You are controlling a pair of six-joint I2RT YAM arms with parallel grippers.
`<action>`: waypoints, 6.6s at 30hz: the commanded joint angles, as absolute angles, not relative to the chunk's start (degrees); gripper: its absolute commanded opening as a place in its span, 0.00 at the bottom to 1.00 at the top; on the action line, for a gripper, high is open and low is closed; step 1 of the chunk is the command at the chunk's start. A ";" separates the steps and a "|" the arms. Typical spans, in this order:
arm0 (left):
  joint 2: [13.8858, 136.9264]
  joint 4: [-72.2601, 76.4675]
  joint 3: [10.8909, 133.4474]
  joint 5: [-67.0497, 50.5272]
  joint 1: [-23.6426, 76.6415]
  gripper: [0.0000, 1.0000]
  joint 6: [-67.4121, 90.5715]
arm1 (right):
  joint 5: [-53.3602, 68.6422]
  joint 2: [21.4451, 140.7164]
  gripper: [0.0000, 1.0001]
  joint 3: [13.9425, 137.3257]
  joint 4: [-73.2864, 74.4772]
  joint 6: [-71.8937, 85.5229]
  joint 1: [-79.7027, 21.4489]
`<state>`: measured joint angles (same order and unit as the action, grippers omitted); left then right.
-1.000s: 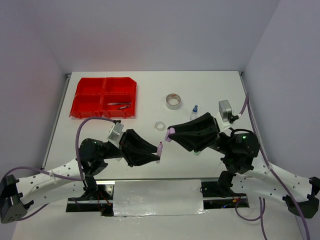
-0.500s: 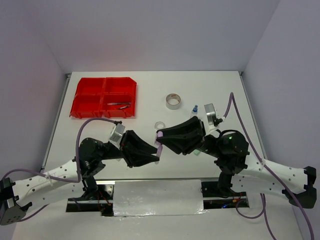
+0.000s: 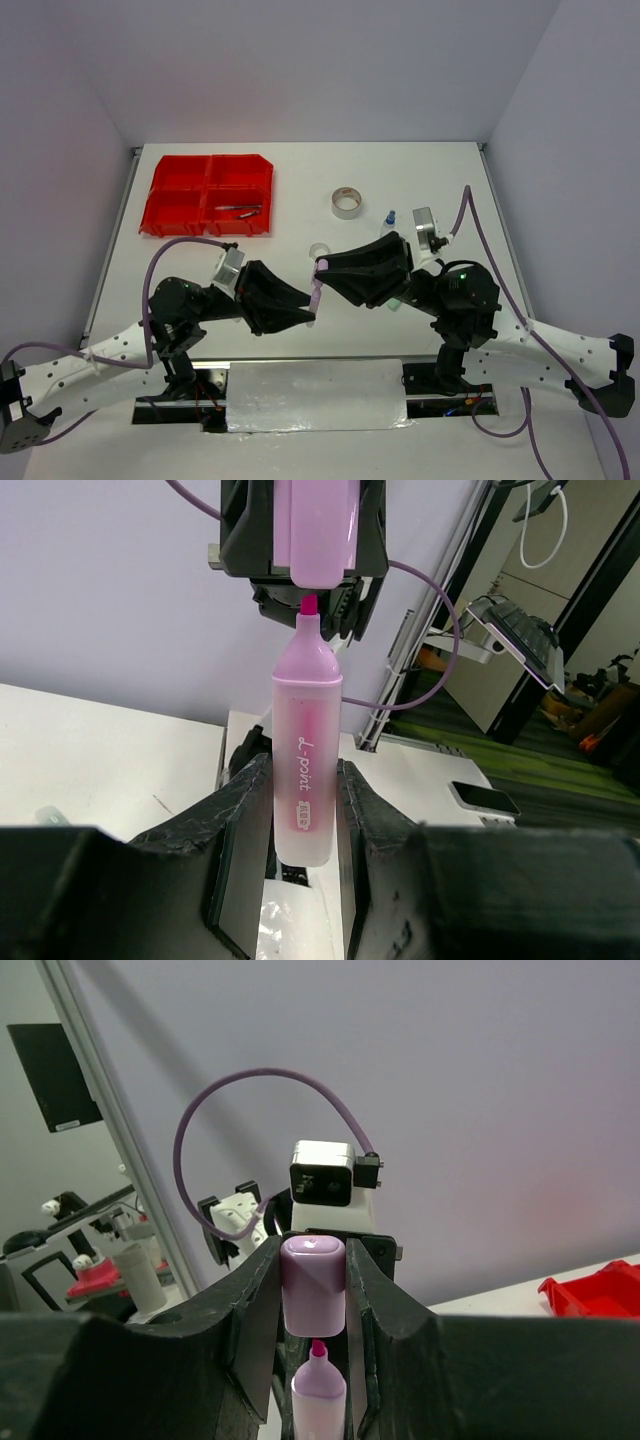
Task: Sort the stationery into containers
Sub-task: Close the pen cap on the pen.
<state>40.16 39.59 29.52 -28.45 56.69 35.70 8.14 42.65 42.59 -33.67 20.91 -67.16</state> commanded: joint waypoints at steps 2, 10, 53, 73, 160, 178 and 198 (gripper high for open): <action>39.03 41.05 32.52 -26.99 56.95 0.00 33.31 | 9.31 43.15 0.00 42.28 -34.45 20.92 -67.76; 37.62 38.85 33.05 -26.02 56.95 0.00 32.26 | 8.09 42.63 0.00 39.90 -35.33 21.18 -68.11; 36.56 31.99 36.21 -22.85 56.95 0.00 24.70 | 6.76 44.21 0.68 38.32 -35.60 23.20 -69.17; 37.44 31.03 38.76 -20.92 56.95 0.05 26.80 | 7.82 45.00 0.18 37.62 -35.60 18.81 -70.22; 40.43 27.24 43.76 -31.81 56.95 0.00 22.33 | 4.13 45.61 0.00 44.40 -18.45 11.95 -72.51; 43.59 13.72 61.16 -29.09 56.60 0.00 0.62 | 9.13 57.56 0.00 31.38 -21.36 32.52 -64.07; 44.47 30.32 56.78 -38.50 39.91 0.00 14.68 | 11.43 60.64 0.00 16.17 -34.18 32.25 -64.16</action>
<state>44.66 -8.82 51.81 -35.07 41.30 9.32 3.27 52.53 21.89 -52.75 32.38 -62.00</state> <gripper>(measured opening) 0.391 0.351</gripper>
